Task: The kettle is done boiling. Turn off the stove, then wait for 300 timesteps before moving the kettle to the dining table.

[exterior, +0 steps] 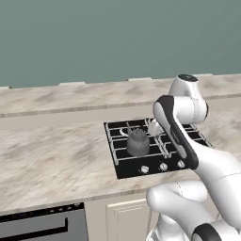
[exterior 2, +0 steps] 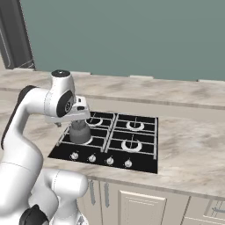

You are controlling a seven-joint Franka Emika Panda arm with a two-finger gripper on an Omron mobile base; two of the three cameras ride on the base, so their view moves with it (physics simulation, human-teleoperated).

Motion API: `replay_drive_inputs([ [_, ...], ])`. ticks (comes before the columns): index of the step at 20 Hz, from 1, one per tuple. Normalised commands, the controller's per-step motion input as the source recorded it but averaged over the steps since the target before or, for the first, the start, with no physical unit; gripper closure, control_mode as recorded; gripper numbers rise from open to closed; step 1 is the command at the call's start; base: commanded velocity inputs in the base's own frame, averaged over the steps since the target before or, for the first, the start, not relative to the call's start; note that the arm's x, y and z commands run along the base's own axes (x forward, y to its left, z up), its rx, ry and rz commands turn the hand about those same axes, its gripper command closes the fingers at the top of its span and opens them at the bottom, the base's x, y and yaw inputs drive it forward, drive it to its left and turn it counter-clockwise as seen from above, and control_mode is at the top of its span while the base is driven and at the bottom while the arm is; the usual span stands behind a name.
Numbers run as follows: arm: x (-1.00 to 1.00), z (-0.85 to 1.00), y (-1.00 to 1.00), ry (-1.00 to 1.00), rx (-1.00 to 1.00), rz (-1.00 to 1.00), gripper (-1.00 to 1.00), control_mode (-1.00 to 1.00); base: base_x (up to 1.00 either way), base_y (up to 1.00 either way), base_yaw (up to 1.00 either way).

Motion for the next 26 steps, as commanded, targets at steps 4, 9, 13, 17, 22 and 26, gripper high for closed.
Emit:
replay_drive_inputs([
  [4, -0.16, -0.28, 0.01, 0.00, -0.03, 0.09, -1.00, -1.00, 0.00, 0.00, 0.00],
  [9, 0.00, -0.23, 0.01, 0.00, -0.01, 0.05, -1.00, -1.00, 0.00, 0.00, 0.00],
  [13, 0.00, -0.27, 0.10, 0.02, -0.04, 0.04, -1.00, -1.00, 0.00, 0.00, 0.00],
  [17, 0.00, -0.28, 0.11, 0.04, -0.04, 0.03, -1.00, -1.00, 0.00, 0.00, 0.00],
  [22, 0.00, -0.27, 0.04, 0.02, -0.01, 0.03, -1.00, -1.00, 0.00, 0.00, 0.00],
  [26, 0.00, -0.27, 0.02, 0.01, -0.01, 0.05, -1.00, -1.00, 0.00, 0.00, 0.00],
])
